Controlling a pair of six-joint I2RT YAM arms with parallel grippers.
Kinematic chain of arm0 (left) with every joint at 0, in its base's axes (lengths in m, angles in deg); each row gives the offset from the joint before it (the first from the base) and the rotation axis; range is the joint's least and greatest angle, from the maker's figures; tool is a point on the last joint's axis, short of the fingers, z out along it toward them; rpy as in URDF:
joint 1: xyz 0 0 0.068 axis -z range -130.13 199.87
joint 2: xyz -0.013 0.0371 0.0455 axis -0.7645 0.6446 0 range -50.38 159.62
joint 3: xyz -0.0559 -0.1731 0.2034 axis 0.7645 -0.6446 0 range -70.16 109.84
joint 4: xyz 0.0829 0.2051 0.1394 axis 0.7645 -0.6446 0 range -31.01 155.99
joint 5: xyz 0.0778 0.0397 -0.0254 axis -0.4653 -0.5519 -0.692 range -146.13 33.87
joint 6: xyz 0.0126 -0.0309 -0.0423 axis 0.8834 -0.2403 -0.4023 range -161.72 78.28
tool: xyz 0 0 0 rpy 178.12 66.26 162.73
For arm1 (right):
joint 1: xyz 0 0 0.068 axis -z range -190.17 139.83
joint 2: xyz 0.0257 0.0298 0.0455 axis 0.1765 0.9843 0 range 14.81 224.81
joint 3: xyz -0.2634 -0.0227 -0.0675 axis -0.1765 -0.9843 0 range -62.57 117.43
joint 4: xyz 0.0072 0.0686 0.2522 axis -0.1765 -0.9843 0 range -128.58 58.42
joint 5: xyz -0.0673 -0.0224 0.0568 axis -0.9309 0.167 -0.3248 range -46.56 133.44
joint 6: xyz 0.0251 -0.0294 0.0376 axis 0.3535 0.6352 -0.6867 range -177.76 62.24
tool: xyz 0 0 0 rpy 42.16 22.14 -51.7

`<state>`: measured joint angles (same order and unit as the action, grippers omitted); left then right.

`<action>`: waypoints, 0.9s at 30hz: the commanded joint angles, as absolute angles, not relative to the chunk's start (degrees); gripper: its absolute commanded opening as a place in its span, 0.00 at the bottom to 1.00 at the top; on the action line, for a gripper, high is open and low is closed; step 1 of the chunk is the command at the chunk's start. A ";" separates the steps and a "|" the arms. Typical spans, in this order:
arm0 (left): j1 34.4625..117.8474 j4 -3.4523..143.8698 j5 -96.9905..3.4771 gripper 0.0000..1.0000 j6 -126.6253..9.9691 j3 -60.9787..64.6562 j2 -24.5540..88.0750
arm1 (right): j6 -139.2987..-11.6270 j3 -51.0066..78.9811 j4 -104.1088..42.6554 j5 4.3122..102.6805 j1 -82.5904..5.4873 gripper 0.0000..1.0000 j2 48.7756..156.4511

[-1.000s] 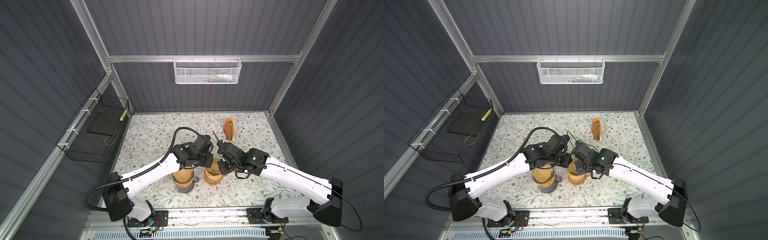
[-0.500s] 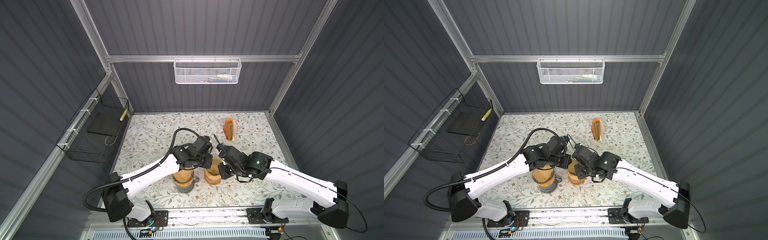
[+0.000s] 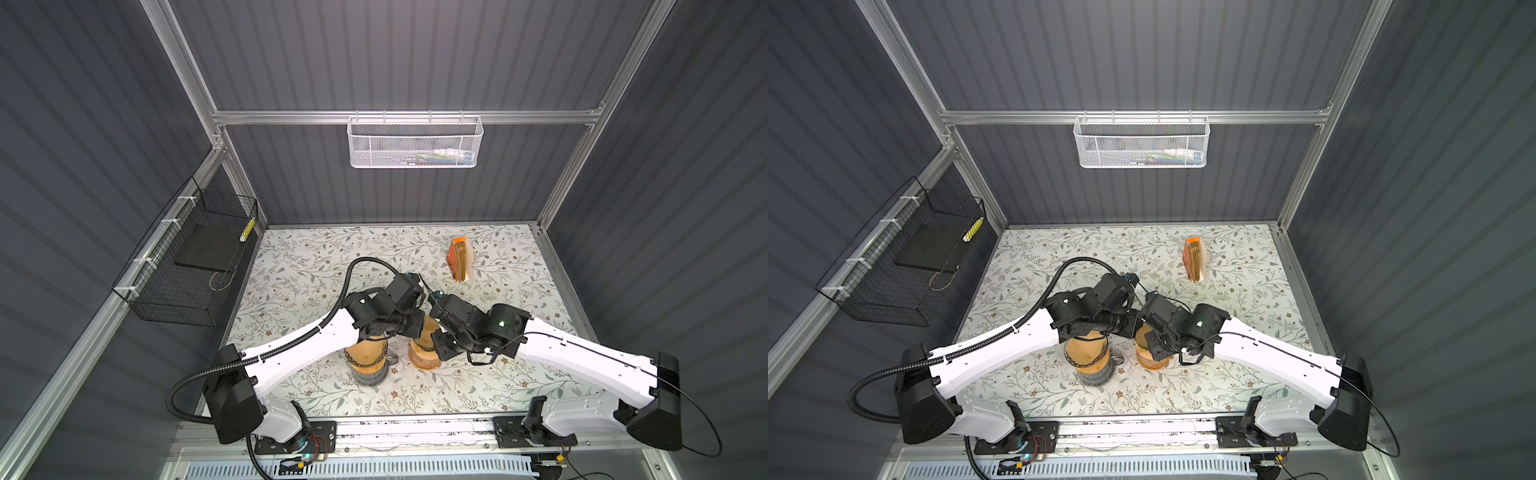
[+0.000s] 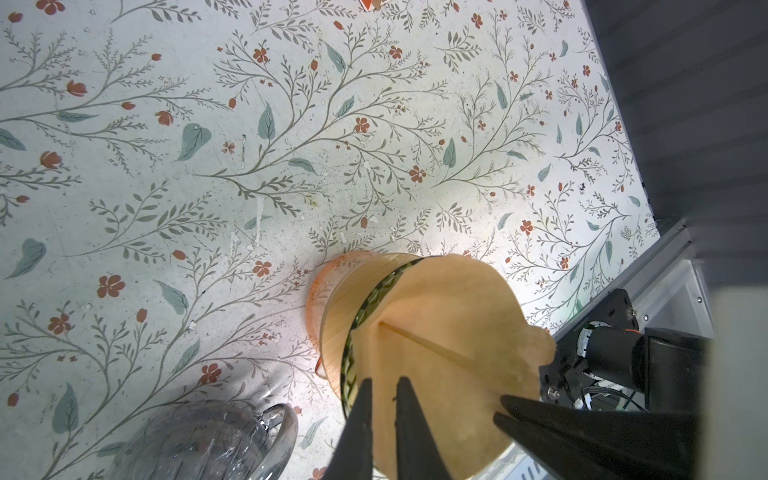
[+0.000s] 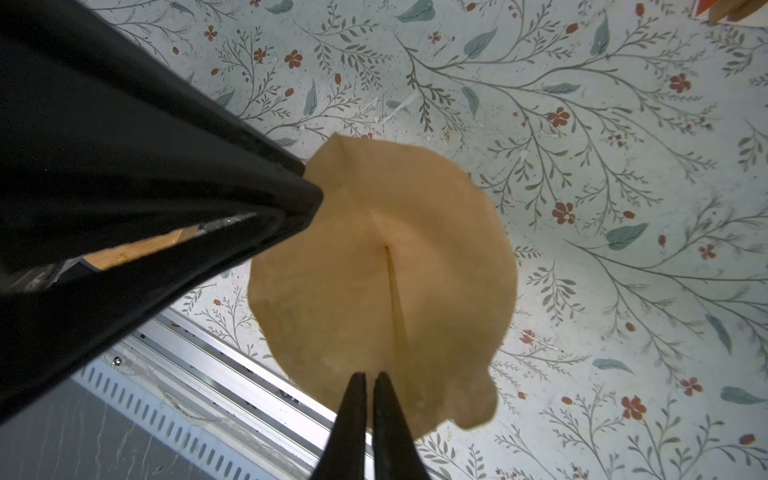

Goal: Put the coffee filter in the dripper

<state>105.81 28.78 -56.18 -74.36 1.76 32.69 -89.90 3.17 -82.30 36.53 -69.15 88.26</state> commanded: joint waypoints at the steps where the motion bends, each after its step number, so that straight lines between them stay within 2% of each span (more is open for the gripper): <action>1: 106.10 28.46 -56.57 0.14 -74.56 1.38 32.45 | -90.19 3.30 -82.88 35.51 -69.32 0.10 87.98; 27: 106.04 27.94 -60.50 0.14 -74.79 3.71 29.36 | -90.13 7.63 -84.17 29.61 -69.17 0.17 85.07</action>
